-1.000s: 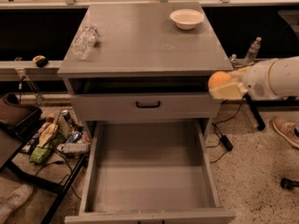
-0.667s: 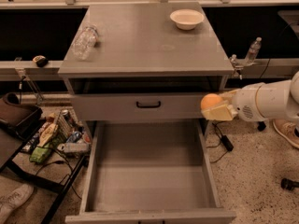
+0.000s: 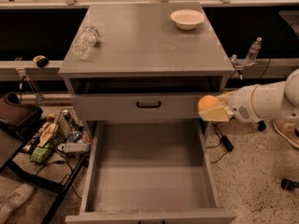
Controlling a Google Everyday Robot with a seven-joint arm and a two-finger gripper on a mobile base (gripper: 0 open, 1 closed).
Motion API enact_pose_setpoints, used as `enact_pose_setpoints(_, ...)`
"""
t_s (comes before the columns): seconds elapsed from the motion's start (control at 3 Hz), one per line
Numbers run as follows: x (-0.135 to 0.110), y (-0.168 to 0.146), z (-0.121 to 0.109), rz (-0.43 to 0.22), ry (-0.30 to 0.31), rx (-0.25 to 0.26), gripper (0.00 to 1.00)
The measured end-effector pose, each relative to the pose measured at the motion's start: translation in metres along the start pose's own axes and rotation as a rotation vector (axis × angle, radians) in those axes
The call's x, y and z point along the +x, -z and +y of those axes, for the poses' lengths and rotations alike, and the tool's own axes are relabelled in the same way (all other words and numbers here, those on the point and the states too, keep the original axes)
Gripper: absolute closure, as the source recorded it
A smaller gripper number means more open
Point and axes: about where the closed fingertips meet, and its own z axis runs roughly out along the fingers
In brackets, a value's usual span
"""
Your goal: Place orange into middle drawer
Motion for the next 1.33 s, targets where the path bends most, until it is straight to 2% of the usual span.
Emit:
enact_pose_setpoints(0.33,0.009,-0.051,0.034,0.057,0.007,-0.059,1.0)
enact_pose_setpoints(0.67,0.051,-0.131,0.083,0.132,-0.036,-0.162,1.0)
enact_pose_setpoints(1.0,0.093,-0.205,0.122,0.186,-0.091,-0.222,1.0)
enact_pose_setpoints(1.33,0.132,-0.289,0.153,0.222,-0.1,-0.261,1.0)
